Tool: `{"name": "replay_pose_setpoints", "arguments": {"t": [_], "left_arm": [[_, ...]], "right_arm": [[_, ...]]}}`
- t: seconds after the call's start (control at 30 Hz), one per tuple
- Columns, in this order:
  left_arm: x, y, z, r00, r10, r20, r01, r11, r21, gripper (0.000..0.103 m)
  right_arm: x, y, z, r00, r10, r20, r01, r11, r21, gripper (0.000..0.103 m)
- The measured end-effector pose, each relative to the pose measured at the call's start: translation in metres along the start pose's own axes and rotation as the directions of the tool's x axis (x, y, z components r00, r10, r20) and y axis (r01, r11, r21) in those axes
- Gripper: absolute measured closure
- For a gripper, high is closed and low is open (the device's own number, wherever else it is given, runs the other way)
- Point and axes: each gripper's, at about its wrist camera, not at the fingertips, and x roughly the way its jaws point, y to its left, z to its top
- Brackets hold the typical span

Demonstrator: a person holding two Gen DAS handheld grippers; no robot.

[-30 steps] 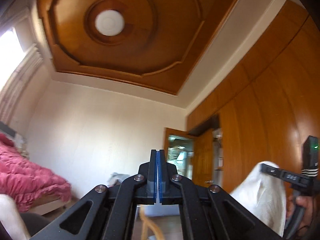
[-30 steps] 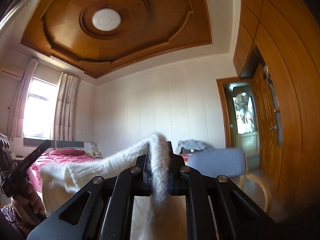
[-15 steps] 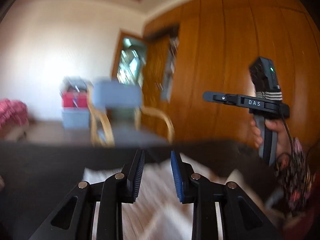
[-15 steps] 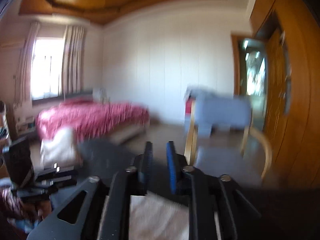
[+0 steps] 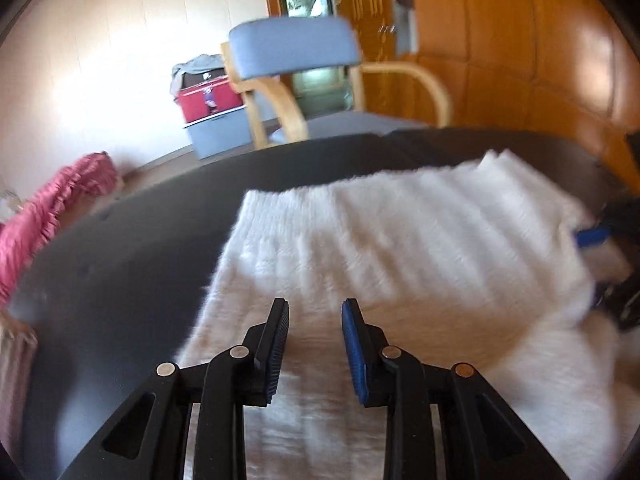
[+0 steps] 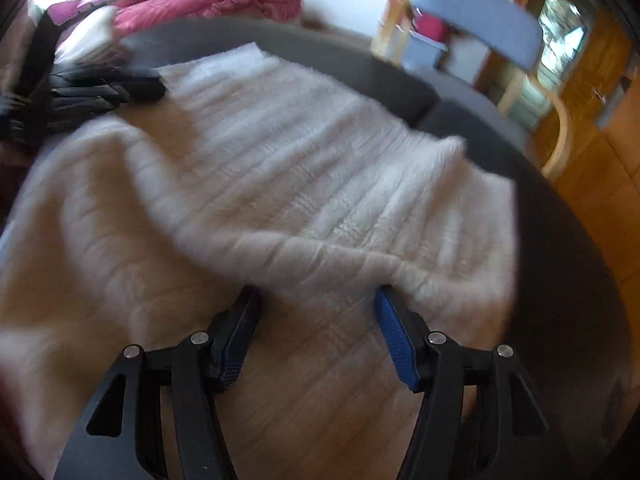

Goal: Fold clothes

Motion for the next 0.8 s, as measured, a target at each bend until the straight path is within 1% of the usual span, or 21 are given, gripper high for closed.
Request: {"name": "replay_pose_setpoints", "arguments": {"t": [0.1,0.17,0.33,0.4,0.43,0.5,0.53,0.57,0.63,0.67,0.73,0.8], "left_arm": [[0.029,0.021,0.020,0.998,0.059,-0.024,-0.060,0.998,-0.026,0.076],[0.046,0.033,0.033,0.995,0.093,-0.032,-0.094,0.995,-0.038,0.076],[0.080,0.053,0.062,0.987,0.159,-0.024,-0.160,0.986,-0.049,0.076],[0.083,0.055,0.069,0.989,0.151,-0.013,-0.151,0.987,-0.051,0.076],[0.078,0.056,0.071,0.992,0.123,0.004,-0.123,0.991,-0.052,0.076],[0.062,0.056,0.070,0.996,0.072,0.061,-0.070,0.997,-0.040,0.076],[0.048,0.055,0.068,0.994,0.047,0.102,-0.045,0.999,-0.023,0.076],[0.033,0.054,0.065,0.991,0.014,0.136,-0.014,1.000,-0.001,0.076],[0.000,0.050,0.055,0.979,-0.055,0.197,0.047,0.998,0.049,0.076],[-0.018,0.046,0.049,0.971,-0.098,0.220,0.082,0.994,0.078,0.076],[-0.048,0.033,0.035,0.951,-0.188,0.246,0.152,0.976,0.159,0.076],[-0.068,0.019,0.017,0.938,-0.253,0.238,0.193,0.949,0.250,0.076]], "right_arm": [[0.031,-0.023,0.038,0.999,-0.052,0.005,0.052,0.998,0.025,0.039],[0.051,-0.039,0.066,0.997,-0.070,0.011,0.070,0.996,0.048,0.039],[0.087,-0.092,0.125,0.998,-0.045,0.054,0.037,0.990,0.136,0.040],[0.101,-0.101,0.144,0.996,-0.044,0.077,0.033,0.990,0.135,0.040],[0.101,-0.103,0.148,0.995,-0.048,0.091,0.035,0.990,0.137,0.040],[0.089,-0.105,0.150,0.989,-0.072,0.125,0.053,0.987,0.149,0.040],[0.083,-0.107,0.151,0.986,-0.084,0.142,0.062,0.986,0.155,0.040],[0.069,-0.107,0.147,0.979,-0.094,0.180,0.066,0.985,0.159,0.040],[0.025,-0.103,0.133,0.960,-0.081,0.268,0.044,0.989,0.141,0.038],[0.006,-0.099,0.124,0.956,-0.065,0.287,0.030,0.992,0.123,0.038],[-0.024,-0.092,0.105,0.956,-0.041,0.290,0.016,0.996,0.089,0.033],[-0.046,-0.078,0.079,0.964,-0.024,0.266,0.010,0.999,0.053,0.031]]}}
